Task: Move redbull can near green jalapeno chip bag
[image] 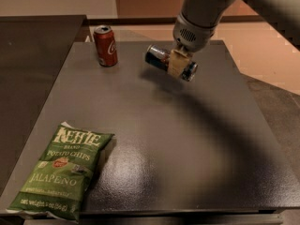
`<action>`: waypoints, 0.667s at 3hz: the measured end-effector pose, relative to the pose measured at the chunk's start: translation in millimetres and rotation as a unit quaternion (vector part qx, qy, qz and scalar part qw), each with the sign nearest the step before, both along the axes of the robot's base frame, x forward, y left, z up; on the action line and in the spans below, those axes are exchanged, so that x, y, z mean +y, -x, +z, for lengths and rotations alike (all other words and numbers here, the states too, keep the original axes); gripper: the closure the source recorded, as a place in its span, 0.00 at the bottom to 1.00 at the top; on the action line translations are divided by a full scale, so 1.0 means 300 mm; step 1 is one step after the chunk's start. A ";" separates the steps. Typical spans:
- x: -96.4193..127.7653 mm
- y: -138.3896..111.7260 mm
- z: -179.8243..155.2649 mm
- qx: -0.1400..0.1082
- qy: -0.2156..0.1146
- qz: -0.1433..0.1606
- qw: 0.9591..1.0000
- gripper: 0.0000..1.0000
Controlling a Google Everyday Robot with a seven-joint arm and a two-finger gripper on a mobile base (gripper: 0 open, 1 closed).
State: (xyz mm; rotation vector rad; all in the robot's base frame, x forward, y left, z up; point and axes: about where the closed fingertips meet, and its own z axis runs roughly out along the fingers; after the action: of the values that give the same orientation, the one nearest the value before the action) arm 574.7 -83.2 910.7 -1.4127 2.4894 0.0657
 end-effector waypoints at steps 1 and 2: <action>0.072 0.156 0.040 -0.012 0.004 0.078 0.997 1.00; 0.131 0.287 0.066 -0.025 0.007 0.150 0.988 1.00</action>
Offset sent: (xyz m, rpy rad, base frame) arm -0.1284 0.0568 0.0243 -0.0161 -0.0605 0.4450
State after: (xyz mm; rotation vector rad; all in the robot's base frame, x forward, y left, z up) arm 488.5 -43.9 930.3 -1.7617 2.2237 0.0714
